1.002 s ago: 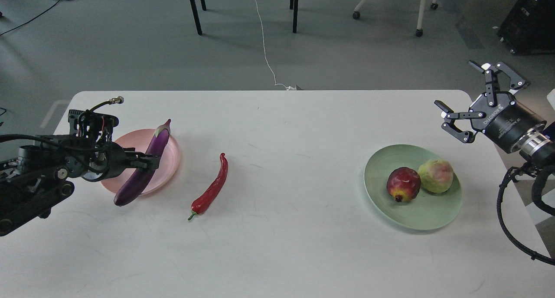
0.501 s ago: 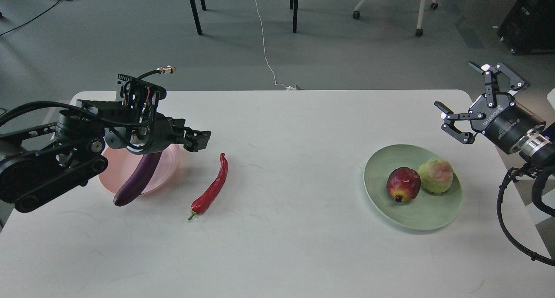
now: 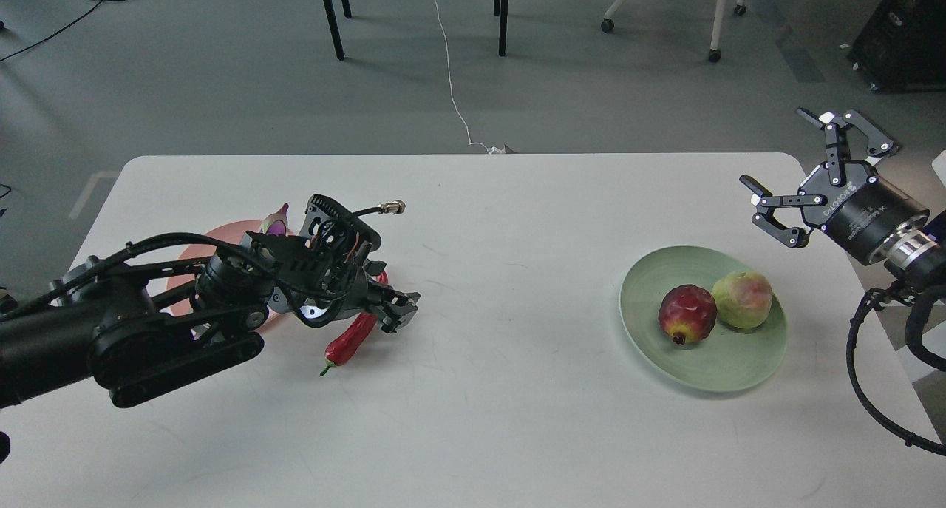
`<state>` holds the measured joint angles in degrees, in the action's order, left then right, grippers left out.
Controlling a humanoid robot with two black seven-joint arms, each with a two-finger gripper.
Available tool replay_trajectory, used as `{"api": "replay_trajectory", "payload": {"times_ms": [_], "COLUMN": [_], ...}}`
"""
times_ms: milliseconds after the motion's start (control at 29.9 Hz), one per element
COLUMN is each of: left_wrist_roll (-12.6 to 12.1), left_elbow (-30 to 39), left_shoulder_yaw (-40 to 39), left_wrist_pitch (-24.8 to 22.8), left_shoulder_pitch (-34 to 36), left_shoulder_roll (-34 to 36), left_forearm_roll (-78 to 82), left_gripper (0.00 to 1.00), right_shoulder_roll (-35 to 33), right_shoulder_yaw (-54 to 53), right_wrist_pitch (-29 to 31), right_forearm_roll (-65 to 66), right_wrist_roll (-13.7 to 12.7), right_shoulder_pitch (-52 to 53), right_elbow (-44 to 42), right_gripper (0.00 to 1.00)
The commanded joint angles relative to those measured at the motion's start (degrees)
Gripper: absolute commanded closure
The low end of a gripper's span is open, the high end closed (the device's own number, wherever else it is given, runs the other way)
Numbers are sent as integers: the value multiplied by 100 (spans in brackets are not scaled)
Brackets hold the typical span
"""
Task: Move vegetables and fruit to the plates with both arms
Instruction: 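Move the left gripper to the red chili pepper and grasp it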
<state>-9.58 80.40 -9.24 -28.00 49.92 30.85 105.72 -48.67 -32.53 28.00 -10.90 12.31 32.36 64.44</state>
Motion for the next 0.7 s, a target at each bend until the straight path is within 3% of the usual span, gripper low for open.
{"api": "replay_trajectory", "payload": {"times_ms": [0, 234, 367, 434, 668], "left_wrist_roll": [1, 36, 36, 36, 62], "left_elbow": [-7, -60, -60, -60, 212], "left_shoulder_yaw": [19, 19, -60, -86, -429], "left_wrist_pitch": [0, 0, 0, 0, 0], "left_shoulder_pitch": [-236, -580, -598, -580, -554], "left_shoulder_roll": [131, 123, 158, 167, 518], "left_forearm_roll": [36, 370, 388, 361, 265], "left_gripper": [32, 51, 77, 84, 90], "right_shoulder_roll": [7, 42, 42, 42, 51], "right_shoulder_yaw": [10, -8, -8, -8, -8], "right_wrist_pitch": [0, 0, 0, 0, 0], "right_forearm_roll": [0, 0, 0, 0, 0], "right_wrist_roll": [0, 0, 0, 0, 0], "right_shoulder_pitch": [-2, -2, -2, -2, -2], "right_elbow": [-1, 7, -10, -10, -19], "right_gripper": [1, 1, 1, 1, 1]}}
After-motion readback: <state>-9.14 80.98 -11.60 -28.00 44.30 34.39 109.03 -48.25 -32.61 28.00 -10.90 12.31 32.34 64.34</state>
